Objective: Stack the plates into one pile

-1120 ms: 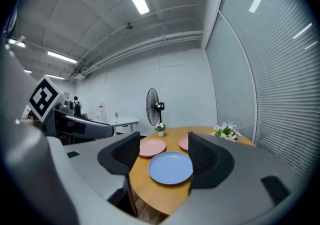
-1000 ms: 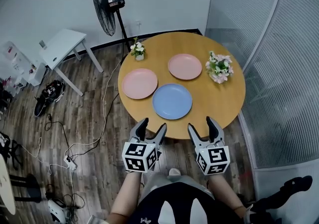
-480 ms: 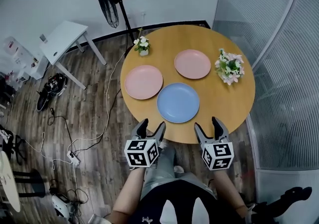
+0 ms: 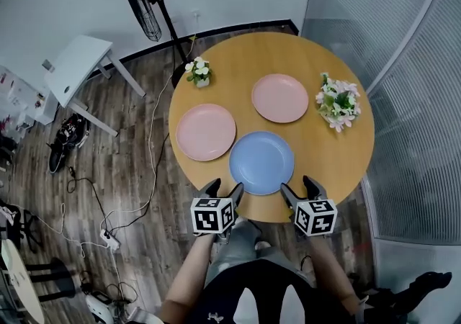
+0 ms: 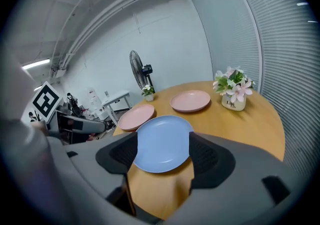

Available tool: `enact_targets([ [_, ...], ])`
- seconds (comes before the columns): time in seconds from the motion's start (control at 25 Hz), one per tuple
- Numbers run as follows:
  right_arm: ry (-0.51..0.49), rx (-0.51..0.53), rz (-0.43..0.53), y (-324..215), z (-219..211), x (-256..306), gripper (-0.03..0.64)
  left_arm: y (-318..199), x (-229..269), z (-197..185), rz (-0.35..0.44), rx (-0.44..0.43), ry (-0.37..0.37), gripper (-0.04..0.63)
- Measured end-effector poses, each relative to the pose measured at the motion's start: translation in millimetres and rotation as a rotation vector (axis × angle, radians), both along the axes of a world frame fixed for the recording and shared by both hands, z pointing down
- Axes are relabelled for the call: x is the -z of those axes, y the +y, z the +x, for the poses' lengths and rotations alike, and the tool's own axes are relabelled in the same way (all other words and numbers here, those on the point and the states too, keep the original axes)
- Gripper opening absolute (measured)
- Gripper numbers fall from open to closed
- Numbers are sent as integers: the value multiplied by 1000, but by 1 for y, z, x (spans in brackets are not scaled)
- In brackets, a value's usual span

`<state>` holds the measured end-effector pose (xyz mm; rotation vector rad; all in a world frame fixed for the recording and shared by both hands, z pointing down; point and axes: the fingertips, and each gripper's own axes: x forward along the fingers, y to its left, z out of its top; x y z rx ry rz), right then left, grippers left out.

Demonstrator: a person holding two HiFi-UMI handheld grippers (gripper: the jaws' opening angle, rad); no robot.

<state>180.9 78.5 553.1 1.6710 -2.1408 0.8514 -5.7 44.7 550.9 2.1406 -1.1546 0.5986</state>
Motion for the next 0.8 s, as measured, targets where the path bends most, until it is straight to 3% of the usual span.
enact_targets([
  [0.44,-28,-73,-191,-30,14,-76,319,-39,-73,4,-174,-110,-43,287],
  [0.8,-34,-128,-313,-39,23,-126,299,-66,-117,5,-246,-126,-78,287],
])
